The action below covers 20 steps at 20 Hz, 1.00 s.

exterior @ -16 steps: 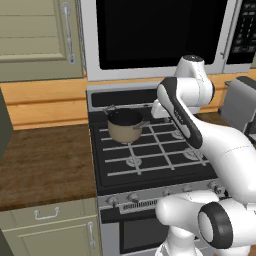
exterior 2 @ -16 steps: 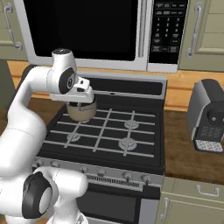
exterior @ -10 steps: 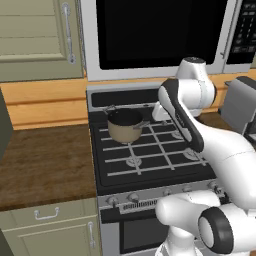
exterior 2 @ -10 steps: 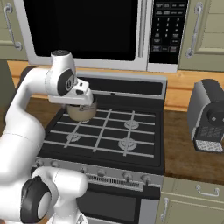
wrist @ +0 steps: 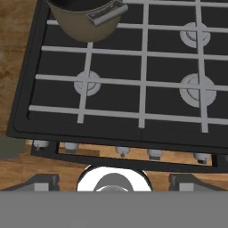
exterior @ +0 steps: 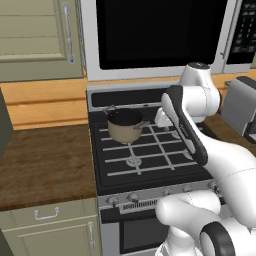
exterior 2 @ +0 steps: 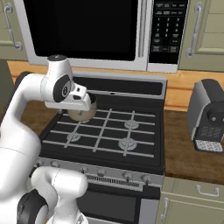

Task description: Turn off the rear left burner of the stove.

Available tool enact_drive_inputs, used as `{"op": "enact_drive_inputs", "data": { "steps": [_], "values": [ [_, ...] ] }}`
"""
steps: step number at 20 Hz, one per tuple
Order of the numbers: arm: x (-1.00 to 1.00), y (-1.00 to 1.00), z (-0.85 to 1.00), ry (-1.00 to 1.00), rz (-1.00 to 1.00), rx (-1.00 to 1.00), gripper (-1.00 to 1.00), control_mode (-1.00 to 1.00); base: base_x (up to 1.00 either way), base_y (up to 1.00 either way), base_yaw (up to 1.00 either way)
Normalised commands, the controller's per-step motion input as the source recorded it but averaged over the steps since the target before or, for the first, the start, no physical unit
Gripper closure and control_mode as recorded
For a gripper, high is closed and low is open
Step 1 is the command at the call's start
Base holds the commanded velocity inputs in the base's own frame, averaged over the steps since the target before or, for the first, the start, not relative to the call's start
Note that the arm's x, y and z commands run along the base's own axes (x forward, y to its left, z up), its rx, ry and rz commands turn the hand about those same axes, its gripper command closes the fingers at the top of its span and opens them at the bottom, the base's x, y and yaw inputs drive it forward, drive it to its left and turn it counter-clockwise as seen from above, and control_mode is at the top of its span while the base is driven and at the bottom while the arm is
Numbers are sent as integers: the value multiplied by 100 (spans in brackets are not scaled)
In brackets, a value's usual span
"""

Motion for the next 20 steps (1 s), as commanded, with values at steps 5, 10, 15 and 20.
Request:
{"op": "enact_drive_inputs", "data": {
  "steps": [5, 10, 15, 20],
  "values": [
    [-7, 0, 0, 0, 0, 0, -100, -100, 0, 0, 0],
    [0, 0, 0, 0, 0, 0, -100, -100, 0, 0, 0],
    [-16, -4, -1, 0, -1, 0, -100, -100, 0, 0, 0],
    [-15, -43, -4, 0, -3, 0, -100, -100, 0, 0, 0]
  ]
}}
